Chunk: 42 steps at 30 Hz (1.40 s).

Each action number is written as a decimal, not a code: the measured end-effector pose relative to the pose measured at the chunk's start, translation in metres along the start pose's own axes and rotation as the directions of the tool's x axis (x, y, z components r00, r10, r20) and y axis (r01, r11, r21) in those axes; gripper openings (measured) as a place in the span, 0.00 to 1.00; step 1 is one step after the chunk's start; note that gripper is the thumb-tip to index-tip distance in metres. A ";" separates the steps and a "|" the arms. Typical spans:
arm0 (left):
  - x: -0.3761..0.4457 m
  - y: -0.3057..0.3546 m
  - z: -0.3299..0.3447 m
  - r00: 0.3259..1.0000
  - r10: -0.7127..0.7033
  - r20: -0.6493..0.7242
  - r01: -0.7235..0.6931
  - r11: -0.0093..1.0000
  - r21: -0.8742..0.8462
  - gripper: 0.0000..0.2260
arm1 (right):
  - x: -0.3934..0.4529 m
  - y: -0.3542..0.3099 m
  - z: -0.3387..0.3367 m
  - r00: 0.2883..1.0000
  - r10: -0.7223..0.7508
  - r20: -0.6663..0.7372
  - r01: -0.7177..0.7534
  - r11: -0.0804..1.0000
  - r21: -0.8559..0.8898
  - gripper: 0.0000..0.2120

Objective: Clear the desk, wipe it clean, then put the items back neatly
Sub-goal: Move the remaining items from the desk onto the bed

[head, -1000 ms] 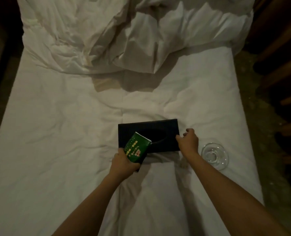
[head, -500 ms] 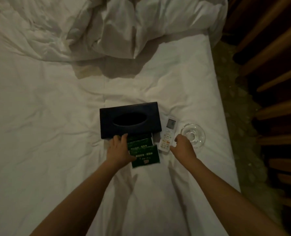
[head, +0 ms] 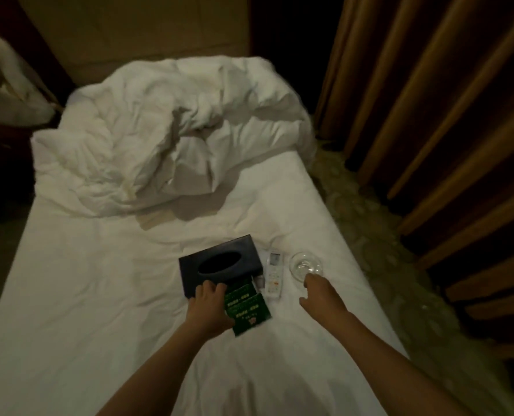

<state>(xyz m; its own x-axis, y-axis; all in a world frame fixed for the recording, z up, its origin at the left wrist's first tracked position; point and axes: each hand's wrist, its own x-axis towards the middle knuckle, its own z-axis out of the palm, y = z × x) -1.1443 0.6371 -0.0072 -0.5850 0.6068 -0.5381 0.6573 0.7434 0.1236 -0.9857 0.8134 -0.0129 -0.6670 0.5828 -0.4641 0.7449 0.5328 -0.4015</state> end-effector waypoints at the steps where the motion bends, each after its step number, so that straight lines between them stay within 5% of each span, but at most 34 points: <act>1: -0.004 0.008 -0.003 0.999 0.039 -0.001 -0.039 0.999 0.007 0.37 | -0.014 0.004 -0.005 0.999 0.018 -0.031 -0.018 1.000 -0.005 0.18; 8: -0.058 0.071 0.000 0.937 0.348 -0.001 -0.346 0.932 0.104 0.38 | -0.133 0.038 -0.005 0.960 0.218 -0.175 -0.219 0.976 0.017 0.16; 17: -0.158 0.152 0.037 0.747 0.658 0.093 -0.659 0.716 0.232 0.36 | -0.313 0.083 0.029 0.789 0.566 -0.238 -0.519 0.822 0.236 0.20; 22: -0.231 0.220 0.064 0.572 0.801 0.177 -0.811 0.520 0.270 0.36 | -0.420 0.122 0.041 0.628 0.740 -0.240 -0.615 0.661 0.430 0.19; 27: -0.310 0.293 0.100 0.395 0.877 0.275 -0.897 0.304 0.321 0.35 | -0.536 0.147 0.061 0.528 0.790 -0.311 -0.663 0.612 0.430 0.16; 35: -0.516 0.384 0.220 0.113 0.888 0.445 -0.959 -0.019 0.282 0.36 | -0.765 0.189 0.145 0.189 0.937 -0.292 -0.718 0.335 0.610 0.18; 42: -0.698 0.401 0.326 -0.214 0.791 0.573 -0.902 -0.385 0.195 0.34 | -0.948 0.186 0.225 -0.098 0.967 -0.234 -0.717 0.094 0.691 0.17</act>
<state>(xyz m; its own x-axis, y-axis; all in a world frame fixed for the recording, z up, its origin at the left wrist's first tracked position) -0.3181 0.4199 0.1462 0.9174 0.2975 -0.2645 0.3674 -0.8885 0.2749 -0.2118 0.2221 0.1744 0.7831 0.6014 -0.1583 0.5573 -0.7916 -0.2506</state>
